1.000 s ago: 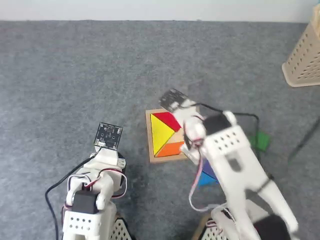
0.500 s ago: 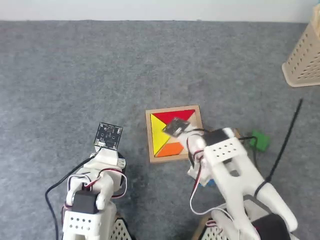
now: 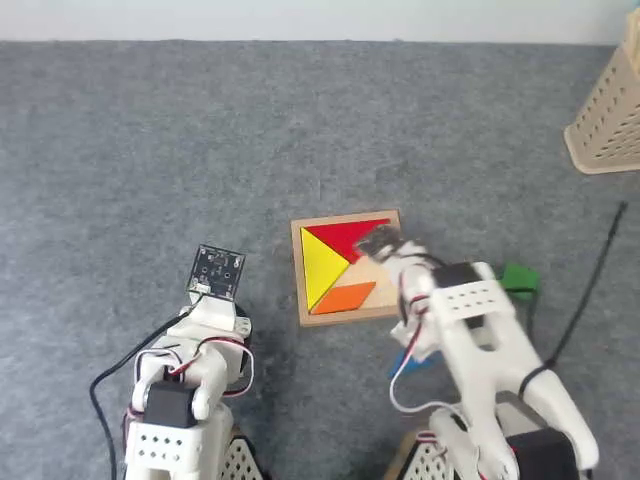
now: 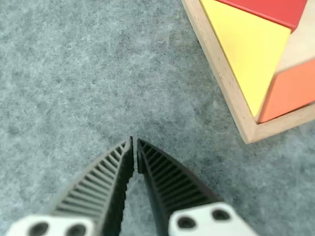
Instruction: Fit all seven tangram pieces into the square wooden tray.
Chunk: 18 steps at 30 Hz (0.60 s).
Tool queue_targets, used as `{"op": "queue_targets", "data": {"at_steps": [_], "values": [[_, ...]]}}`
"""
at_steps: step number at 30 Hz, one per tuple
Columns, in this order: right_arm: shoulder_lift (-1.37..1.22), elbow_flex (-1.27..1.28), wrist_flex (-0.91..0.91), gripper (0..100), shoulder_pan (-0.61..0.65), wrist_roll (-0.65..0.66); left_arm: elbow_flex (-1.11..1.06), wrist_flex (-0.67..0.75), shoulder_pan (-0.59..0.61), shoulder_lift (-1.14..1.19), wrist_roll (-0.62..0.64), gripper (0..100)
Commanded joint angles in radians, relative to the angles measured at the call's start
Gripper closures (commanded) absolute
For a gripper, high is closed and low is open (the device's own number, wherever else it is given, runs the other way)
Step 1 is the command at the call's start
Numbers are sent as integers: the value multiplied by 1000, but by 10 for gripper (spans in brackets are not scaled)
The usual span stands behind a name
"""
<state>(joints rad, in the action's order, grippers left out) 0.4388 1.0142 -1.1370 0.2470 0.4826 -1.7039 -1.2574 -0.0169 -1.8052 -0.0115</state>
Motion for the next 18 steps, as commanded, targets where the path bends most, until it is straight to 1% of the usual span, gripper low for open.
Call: {"op": "queue_targets", "data": {"at_steps": [1,4,7,9,12,14,18], "values": [[-2,-2,25,831,-124,52,19,-6,0,-21,6,988],[-1,-3,45,831,-200,75,19,-6,0,-21,6,988],[10,-25,31,831,-245,77,19,-6,0,-21,6,988],[18,-71,-7,831,-262,77,19,-6,0,-21,6,988],[45,-180,-113,831,-269,69,19,-6,0,-21,6,988],[56,-272,-177,829,-294,25,19,-6,0,-21,6,988],[-2,-405,-213,828,-372,-118,19,-6,0,-21,6,988]]}}
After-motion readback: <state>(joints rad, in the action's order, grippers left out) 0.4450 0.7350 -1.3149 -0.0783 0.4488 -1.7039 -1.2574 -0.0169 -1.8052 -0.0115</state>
